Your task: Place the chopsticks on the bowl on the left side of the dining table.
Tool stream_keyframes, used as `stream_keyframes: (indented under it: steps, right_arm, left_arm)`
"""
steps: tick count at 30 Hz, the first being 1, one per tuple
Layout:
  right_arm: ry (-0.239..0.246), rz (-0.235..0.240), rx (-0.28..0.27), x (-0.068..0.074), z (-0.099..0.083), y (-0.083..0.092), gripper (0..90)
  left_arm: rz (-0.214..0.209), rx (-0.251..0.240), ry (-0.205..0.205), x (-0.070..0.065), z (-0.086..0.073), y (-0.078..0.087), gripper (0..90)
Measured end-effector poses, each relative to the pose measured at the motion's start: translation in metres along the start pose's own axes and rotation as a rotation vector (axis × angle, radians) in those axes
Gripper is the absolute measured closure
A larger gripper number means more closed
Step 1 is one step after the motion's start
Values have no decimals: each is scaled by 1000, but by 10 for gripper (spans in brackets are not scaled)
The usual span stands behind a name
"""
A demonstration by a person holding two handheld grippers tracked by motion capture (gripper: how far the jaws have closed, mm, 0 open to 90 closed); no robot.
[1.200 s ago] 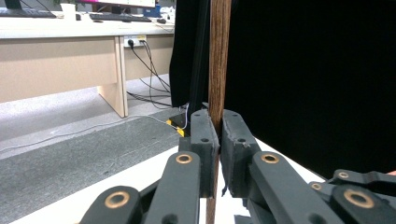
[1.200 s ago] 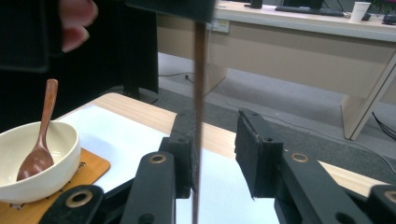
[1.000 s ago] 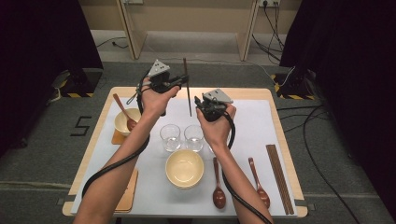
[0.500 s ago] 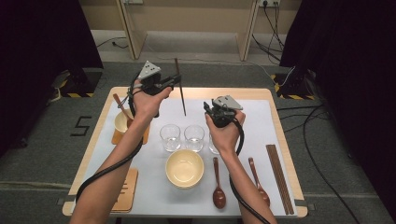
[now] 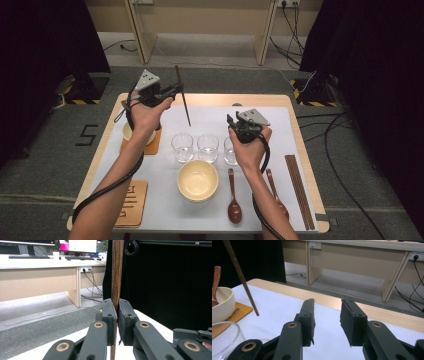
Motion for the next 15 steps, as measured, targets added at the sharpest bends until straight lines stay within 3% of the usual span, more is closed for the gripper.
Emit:
stream_keyframes:
  steps: [15]
  right_arm:
    - [-28, -35, -1, -15, -21, 18, 626]
  left_arm:
    - [50, -5, 9, 17, -6, 27, 839]
Point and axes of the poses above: each handheld gripper's, and its own axes: y roughly backward along the jaws, z roughly out of its top, x roughly to its left, the point moved 3 cm from there along -y, roughly forward along the jaws, and after that the axes turned 7 degrees about y, right-handed, at the moved point
